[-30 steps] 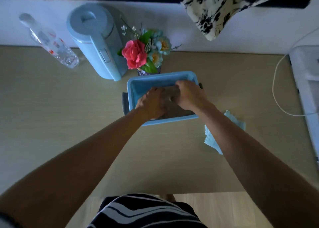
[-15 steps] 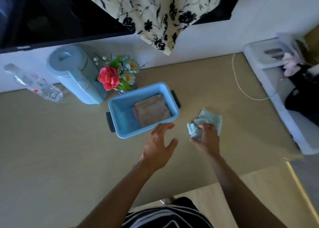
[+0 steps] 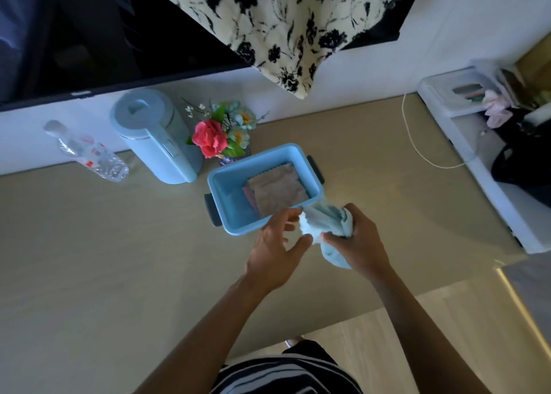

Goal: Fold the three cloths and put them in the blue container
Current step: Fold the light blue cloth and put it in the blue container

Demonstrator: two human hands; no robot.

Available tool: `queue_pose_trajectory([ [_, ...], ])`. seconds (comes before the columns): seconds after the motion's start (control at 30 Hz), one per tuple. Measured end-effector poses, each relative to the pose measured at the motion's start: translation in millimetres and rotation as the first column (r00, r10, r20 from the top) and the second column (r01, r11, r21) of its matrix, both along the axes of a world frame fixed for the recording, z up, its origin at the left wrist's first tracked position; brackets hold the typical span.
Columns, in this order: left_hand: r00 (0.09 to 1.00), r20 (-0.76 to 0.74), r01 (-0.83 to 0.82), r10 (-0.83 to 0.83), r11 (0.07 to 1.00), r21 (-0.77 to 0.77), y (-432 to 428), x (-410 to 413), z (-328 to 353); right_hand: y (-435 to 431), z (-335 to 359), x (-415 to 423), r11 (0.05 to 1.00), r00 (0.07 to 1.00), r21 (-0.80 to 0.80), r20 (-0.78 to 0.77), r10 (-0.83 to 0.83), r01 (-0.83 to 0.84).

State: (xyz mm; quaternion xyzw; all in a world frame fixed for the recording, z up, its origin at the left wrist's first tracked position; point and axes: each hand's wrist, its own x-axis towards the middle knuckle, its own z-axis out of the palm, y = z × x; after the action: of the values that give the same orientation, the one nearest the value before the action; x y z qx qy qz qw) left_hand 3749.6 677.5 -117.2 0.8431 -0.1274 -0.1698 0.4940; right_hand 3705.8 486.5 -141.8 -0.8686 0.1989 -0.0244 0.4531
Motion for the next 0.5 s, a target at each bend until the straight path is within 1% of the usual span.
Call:
queue_pose_trajectory([
  [0.07,0.996,-0.089,-0.034,0.025,0.994,-0.1,11.0,3.0,17.0,31.4,32.5,-0.2,0.991,0.995,0.092,0.047,0.093,-0.097],
  [0.13,0.979,-0.186,-0.116,0.078,0.972,-0.204,29.0,4.5,29.8,62.6,57.5,4.8,0.964,0.982,0.188,0.059,0.18,-0.188],
  [0.17,0.969,-0.218,-0.167,0.117,0.958,-0.232,40.6,4.6,34.2,76.4,66.1,8.4,0.946,0.974,0.233,0.055,0.219,-0.225],
  [0.23,0.954,-0.206,-0.262,0.218,0.939,-0.223,67.4,6.4,42.0,101.1,78.5,16.8,0.905,0.959,0.317,0.074,0.275,-0.284],
  [0.3,0.944,-0.162,-0.322,0.288,0.912,-0.254,99.7,10.9,47.0,124.9,83.8,26.5,0.873,0.952,0.378,0.124,0.281,-0.307],
  [0.4,0.928,-0.134,-0.373,0.348,0.867,-0.331,143.0,17.1,54.9,157.8,89.5,39.5,0.848,0.96,0.455,0.187,0.207,-0.272],
  [0.5,0.894,-0.097,-0.441,0.437,0.822,-0.362,179.9,21.3,68.7,188.9,97.8,51.4,0.858,0.956,0.448,0.253,0.15,-0.253],
])
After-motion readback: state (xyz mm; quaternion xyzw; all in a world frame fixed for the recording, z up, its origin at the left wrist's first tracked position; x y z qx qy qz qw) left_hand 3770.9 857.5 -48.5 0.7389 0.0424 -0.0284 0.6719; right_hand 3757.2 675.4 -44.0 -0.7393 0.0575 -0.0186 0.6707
